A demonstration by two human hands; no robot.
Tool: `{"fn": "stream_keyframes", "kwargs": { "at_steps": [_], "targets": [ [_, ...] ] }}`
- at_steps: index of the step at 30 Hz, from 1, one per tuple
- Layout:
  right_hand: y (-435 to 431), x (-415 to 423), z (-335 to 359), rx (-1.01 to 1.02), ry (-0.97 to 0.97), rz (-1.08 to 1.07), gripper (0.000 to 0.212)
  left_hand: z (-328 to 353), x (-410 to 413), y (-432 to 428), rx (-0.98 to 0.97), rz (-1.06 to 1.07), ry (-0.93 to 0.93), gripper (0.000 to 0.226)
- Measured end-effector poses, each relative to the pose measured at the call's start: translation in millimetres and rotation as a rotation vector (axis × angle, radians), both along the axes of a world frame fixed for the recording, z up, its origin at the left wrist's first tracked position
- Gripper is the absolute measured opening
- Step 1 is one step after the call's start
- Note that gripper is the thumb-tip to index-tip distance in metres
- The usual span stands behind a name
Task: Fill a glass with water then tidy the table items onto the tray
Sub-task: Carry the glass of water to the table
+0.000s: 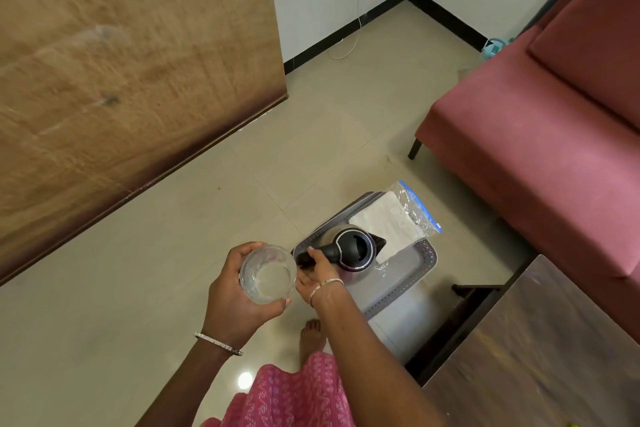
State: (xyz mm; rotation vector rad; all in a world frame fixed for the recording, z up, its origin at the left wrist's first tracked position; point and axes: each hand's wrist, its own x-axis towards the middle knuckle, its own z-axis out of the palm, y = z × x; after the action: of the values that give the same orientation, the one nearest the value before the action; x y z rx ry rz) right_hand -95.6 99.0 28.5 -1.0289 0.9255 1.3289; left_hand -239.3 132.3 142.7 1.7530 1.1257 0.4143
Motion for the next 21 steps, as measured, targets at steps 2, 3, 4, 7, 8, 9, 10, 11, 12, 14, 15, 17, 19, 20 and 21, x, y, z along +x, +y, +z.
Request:
{"fn": "stream_keyframes", "kwargs": {
  "at_steps": [2,3,4,7,8,9,10,11,12,14,15,17,19,20,21],
  "targets": [
    [-22,4,9,-0.008,-0.016,0.14,0.034,4,3,-4,-0.007,-0.026,-0.009,0.089],
    [-34,7,15,-0.025,-0.033,0.201,0.029,5,4,-7,-0.006,-0.038,-0.013,0.089],
    [-47,11,23,-0.044,-0.07,0.251,0.025,9,7,-10,-0.002,-0.053,-0.02,0.089],
    [-88,26,52,-0.069,-0.235,0.31,0.015,20,16,-25,0.013,-0.106,-0.043,0.085],
    [-101,30,61,-0.06,-0.299,0.313,0.015,23,19,-31,0.021,-0.125,-0.047,0.084],
    [-116,35,72,-0.041,-0.376,0.316,0.015,27,22,-38,0.031,-0.152,-0.055,0.084],
    [-132,39,83,-0.016,-0.458,0.326,0.016,32,25,-47,0.041,-0.184,-0.063,0.085],
    [-149,41,96,0.01,-0.543,0.347,0.017,36,27,-56,0.051,-0.216,-0.068,0.086],
    [-165,42,109,0.033,-0.629,0.378,0.017,40,30,-66,0.058,-0.247,-0.076,0.087],
    [-196,40,131,0.076,-0.791,0.444,0.02,49,33,-88,0.078,-0.306,-0.097,0.088],
    [-213,37,141,0.096,-0.879,0.474,0.025,55,35,-101,0.089,-0.344,-0.107,0.087],
    [-251,27,160,0.105,-1.071,0.545,0.041,65,37,-132,0.092,-0.407,-0.129,0.087],
    [-288,15,175,0.073,-1.224,0.616,0.056,73,36,-162,0.072,-0.456,-0.158,0.087],
    [-308,9,181,0.056,-1.278,0.634,0.061,78,36,-180,0.067,-0.495,-0.175,0.088],
    [-330,2,188,0.048,-1.322,0.644,0.065,83,36,-199,0.067,-0.535,-0.192,0.088]
  ]
}}
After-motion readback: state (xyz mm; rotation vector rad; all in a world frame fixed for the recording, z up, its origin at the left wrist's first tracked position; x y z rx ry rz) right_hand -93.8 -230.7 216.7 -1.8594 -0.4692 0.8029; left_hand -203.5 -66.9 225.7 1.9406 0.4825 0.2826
